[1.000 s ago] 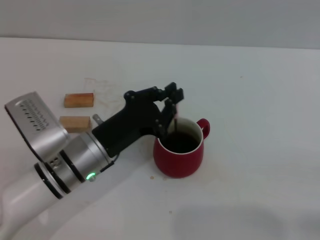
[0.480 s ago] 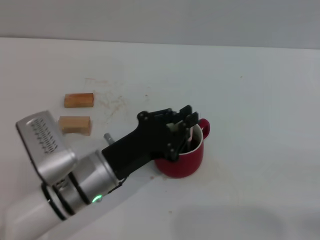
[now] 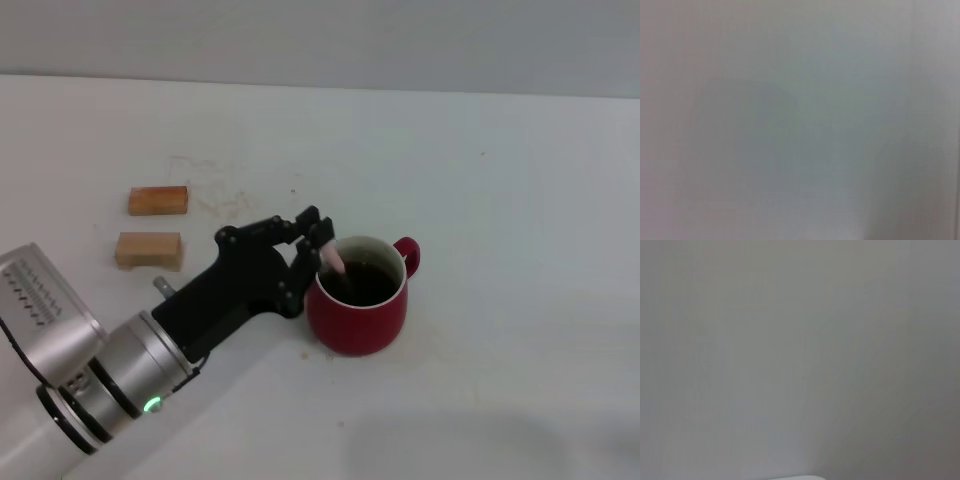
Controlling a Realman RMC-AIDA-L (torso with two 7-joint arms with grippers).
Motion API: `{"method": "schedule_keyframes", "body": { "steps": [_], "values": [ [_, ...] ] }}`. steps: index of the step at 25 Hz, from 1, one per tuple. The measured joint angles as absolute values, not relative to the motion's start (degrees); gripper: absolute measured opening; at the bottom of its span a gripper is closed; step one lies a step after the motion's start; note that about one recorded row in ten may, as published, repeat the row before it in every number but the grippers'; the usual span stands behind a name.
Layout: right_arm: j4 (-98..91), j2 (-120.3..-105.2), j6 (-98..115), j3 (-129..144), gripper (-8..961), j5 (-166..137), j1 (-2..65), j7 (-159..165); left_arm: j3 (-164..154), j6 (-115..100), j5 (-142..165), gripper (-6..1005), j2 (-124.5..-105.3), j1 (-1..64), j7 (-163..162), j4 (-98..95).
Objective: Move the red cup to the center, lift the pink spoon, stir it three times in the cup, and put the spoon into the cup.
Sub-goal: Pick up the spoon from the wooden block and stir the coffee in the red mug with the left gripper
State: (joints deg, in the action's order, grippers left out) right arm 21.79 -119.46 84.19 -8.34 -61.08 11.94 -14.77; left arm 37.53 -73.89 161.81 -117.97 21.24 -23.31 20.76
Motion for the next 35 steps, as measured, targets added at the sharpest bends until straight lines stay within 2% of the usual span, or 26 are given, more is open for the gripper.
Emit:
{"method": "schedule_keyframes", "body": {
  "steps": [20,35],
  "values": [
    [21.3,-119.53,84.3,-8.3,0,-61.0,11.4,-14.8,35.1,-69.4,162.0,130,-118.45,27.7,-23.8,23.1],
    [21.1,-119.45,83.4,-8.3,1,-61.0,12.4,-14.8,36.4,-71.1,162.1,131,-117.2,19.6,-23.0,25.7]
  ]
}}
